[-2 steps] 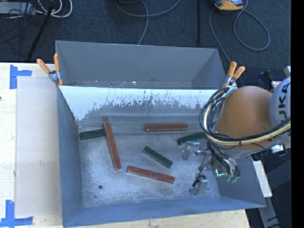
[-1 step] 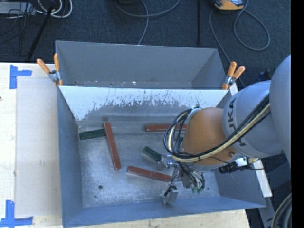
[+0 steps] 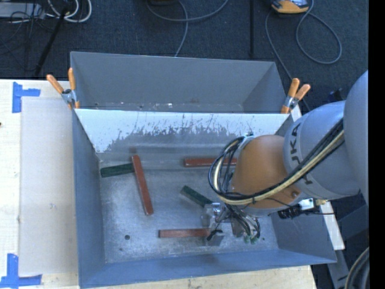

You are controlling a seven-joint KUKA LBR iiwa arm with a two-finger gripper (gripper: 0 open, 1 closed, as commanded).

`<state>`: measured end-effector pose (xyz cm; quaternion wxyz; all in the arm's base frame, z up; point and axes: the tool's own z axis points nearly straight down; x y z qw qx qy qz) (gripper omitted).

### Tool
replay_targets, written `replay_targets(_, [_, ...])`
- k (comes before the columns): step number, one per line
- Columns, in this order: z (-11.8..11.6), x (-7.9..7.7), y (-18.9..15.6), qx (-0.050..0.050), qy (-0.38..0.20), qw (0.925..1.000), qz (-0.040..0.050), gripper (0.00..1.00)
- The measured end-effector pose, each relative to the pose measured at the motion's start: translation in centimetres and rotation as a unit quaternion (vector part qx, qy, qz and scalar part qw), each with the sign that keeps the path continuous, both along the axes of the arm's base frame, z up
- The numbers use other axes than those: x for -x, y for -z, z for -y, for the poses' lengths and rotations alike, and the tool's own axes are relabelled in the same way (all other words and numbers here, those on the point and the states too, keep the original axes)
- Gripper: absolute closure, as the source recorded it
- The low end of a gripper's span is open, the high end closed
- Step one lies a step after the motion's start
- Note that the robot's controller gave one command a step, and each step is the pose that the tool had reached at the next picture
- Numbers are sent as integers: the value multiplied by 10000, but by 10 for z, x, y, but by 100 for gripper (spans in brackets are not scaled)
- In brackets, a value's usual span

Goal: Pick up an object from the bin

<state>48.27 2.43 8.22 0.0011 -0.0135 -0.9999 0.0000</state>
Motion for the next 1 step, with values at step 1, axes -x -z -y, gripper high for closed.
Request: replay_targets(1, [14, -10, -143, 1, 75, 10000, 53, 100])
